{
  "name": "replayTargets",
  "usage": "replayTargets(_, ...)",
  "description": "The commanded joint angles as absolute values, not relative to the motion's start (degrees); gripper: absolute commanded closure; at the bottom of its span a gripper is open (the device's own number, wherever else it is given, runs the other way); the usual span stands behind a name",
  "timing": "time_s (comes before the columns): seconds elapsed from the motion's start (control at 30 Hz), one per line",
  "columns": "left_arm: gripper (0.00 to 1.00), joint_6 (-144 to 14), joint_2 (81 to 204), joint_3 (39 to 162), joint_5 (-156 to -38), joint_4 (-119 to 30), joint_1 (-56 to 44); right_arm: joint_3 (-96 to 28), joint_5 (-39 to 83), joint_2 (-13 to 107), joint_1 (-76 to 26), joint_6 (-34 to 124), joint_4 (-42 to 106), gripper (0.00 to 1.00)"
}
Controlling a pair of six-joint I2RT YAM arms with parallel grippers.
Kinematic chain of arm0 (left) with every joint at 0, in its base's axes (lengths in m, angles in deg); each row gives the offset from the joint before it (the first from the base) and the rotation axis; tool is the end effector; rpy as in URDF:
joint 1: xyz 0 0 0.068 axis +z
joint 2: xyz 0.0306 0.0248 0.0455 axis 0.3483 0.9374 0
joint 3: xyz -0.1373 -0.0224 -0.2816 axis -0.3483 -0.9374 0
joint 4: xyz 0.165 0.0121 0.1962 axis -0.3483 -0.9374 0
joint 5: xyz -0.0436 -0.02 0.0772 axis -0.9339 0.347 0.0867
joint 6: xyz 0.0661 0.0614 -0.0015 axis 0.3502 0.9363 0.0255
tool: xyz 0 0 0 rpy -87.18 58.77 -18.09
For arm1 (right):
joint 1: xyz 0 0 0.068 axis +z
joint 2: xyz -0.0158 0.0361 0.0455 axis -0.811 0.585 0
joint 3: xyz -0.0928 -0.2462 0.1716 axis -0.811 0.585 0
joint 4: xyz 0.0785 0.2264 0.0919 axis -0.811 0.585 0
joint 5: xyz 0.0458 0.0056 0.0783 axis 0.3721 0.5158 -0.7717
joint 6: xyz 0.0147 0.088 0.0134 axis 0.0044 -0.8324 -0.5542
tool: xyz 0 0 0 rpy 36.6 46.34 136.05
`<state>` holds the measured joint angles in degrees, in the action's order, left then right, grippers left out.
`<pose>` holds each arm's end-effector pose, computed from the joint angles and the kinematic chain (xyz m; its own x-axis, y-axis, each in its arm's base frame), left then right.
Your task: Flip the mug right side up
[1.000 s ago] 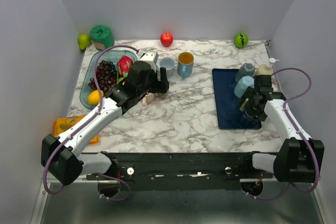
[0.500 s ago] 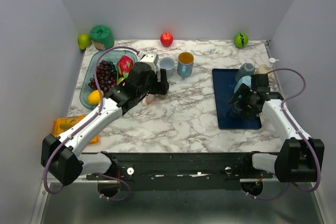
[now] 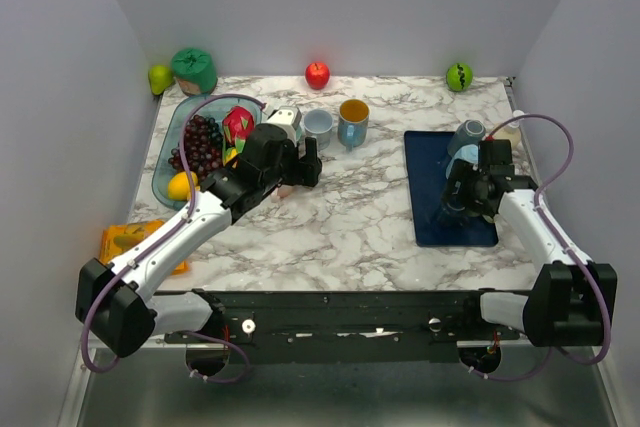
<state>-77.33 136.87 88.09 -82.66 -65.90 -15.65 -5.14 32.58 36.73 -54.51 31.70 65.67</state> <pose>0.2445 -0.1677 0.3414 -0.5715 -0.0748 -0.8172 0.3111 0.9018 -0.3001 0.2451 -0.0058 0.2303 -0.7830 0.3449 -0.5176 0.3218 0.9368 0.1375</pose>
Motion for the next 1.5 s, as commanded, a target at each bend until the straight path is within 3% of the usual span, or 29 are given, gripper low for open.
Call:
replayTargets(0.0, 0.07, -76.7, 134.9, 87.1, -84.9, -64.3, -15.8, -3.9, 27.0, 38.8, -54.3, 40.0, 59.5, 0.13)
replayTargets(0.23, 0.06, -76.6, 134.0, 86.5, -85.2, -63.9, -15.8, -3.3, 19.5, 42.2, -54.3, 36.7, 58.4, 0.15)
replayTargets(0.7, 0.05, -76.8, 133.4, 85.4, -84.9, -63.7, -15.8, 6.1, 16.6, 32.7, -50.7, 25.3, 55.8, 0.19)
replayTargets(1.17, 0.04, -76.5, 134.1, 85.3, -84.8, -64.1, -15.8, 3.5, 39.3, 38.6, -40.2, 21.2, 56.6, 0.59)
replayTargets(1.33, 0.04, -76.8, 133.9, 85.1, -84.9, -64.0, -15.8, 2.0, 43.9, 38.6, -37.3, 19.7, 57.6, 0.66)
replayTargets(1.47, 0.04, -76.9, 133.8, 85.0, -84.8, -63.9, -15.8, 1.3, 46.2, 38.0, -36.5, 19.3, 58.4, 0.62)
